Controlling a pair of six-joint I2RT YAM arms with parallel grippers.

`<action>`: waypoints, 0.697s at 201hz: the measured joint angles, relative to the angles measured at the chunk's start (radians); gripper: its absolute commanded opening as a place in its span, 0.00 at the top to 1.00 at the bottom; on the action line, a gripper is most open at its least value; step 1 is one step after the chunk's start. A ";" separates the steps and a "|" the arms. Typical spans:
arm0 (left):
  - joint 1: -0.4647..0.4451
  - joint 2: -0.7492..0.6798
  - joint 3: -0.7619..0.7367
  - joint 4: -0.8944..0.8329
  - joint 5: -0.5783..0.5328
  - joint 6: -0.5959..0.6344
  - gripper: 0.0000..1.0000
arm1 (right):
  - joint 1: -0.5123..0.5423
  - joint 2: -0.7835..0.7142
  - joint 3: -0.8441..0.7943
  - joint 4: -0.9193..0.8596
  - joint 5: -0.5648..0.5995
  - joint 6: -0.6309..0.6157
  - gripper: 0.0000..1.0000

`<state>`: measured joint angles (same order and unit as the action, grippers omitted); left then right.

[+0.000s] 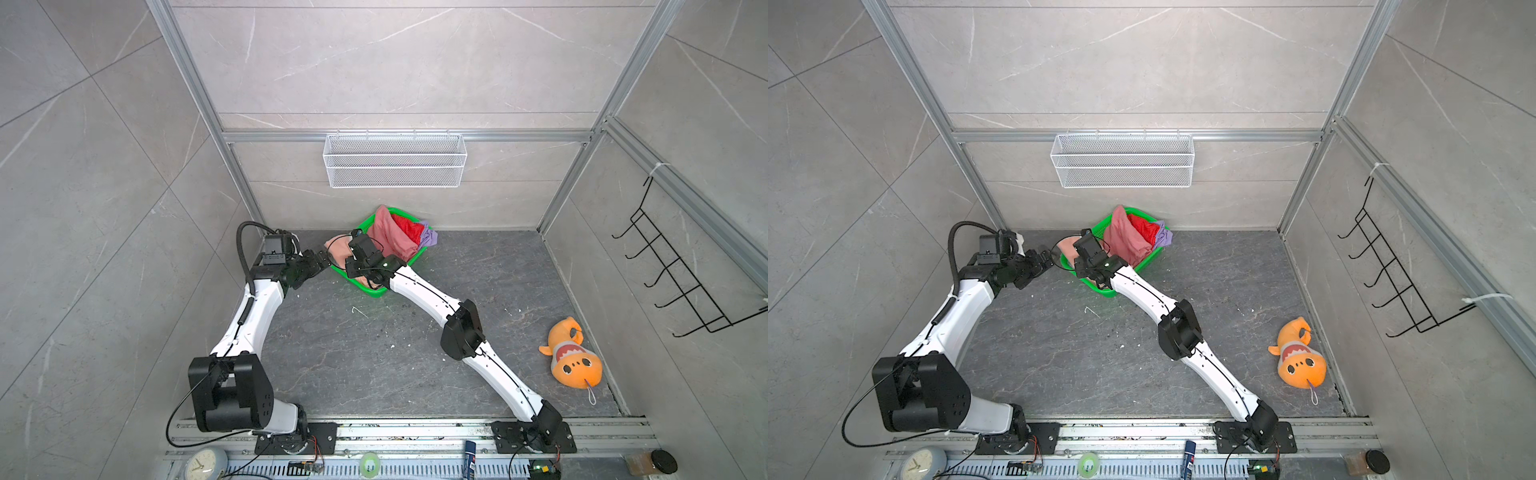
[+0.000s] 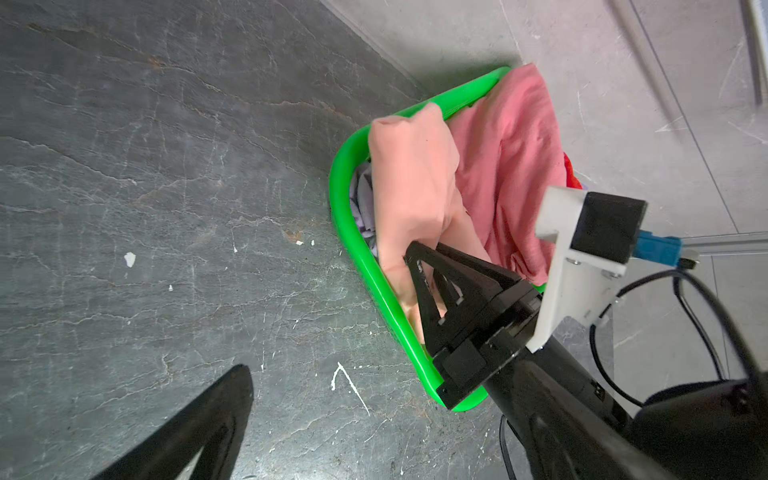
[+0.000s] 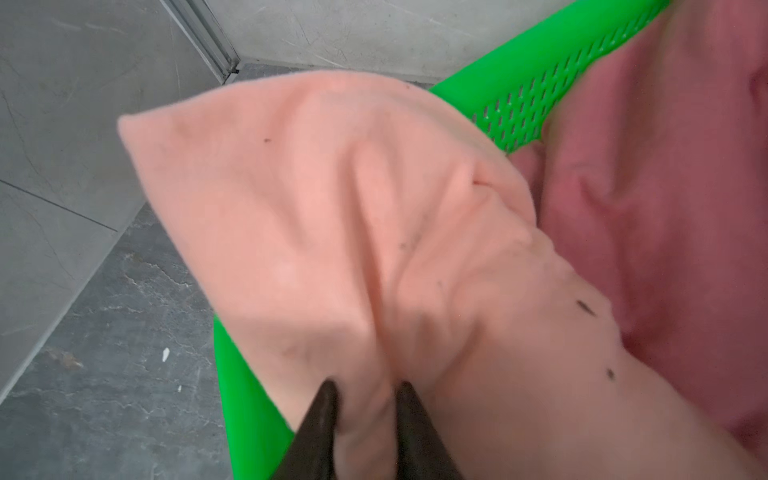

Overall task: Fold and stack the t-shirts
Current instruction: 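Grasp the salmon t-shirt with the right gripper and lift it out onto the floor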

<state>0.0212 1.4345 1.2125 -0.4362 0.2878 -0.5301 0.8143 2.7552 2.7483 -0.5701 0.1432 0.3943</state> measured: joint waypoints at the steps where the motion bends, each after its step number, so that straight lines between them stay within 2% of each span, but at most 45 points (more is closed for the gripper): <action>1: 0.001 -0.003 -0.002 0.000 0.000 0.000 0.00 | 0.000 0.000 0.000 0.000 -0.002 -0.005 0.92; 19: 0.007 -0.028 -0.019 -0.002 0.000 0.000 0.00 | 0.000 0.000 0.023 -0.017 -0.002 0.012 1.00; 47: 0.017 -0.051 -0.043 -0.010 0.002 0.003 0.00 | 0.000 -0.015 0.061 -0.040 -0.002 0.009 1.00; 78: 0.043 -0.087 -0.047 -0.010 0.021 0.008 0.00 | -0.001 -0.114 0.056 -0.070 0.002 0.009 1.00; 110: 0.088 -0.153 -0.062 0.017 0.082 0.007 0.00 | -0.001 -0.336 -0.030 -0.070 -0.023 0.019 1.00; 122: 0.100 -0.172 -0.063 0.027 0.105 0.007 0.00 | 0.002 -0.455 -0.129 -0.027 -0.046 0.033 1.00; 140: 0.109 -0.192 -0.062 0.045 0.140 0.008 0.00 | 0.010 -0.692 -0.370 0.077 -0.067 0.071 1.00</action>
<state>0.1299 1.2423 1.1503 -0.3916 0.4274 -0.5224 0.8242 2.0628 2.3783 -0.4927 0.0761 0.4652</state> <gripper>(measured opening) 0.996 0.056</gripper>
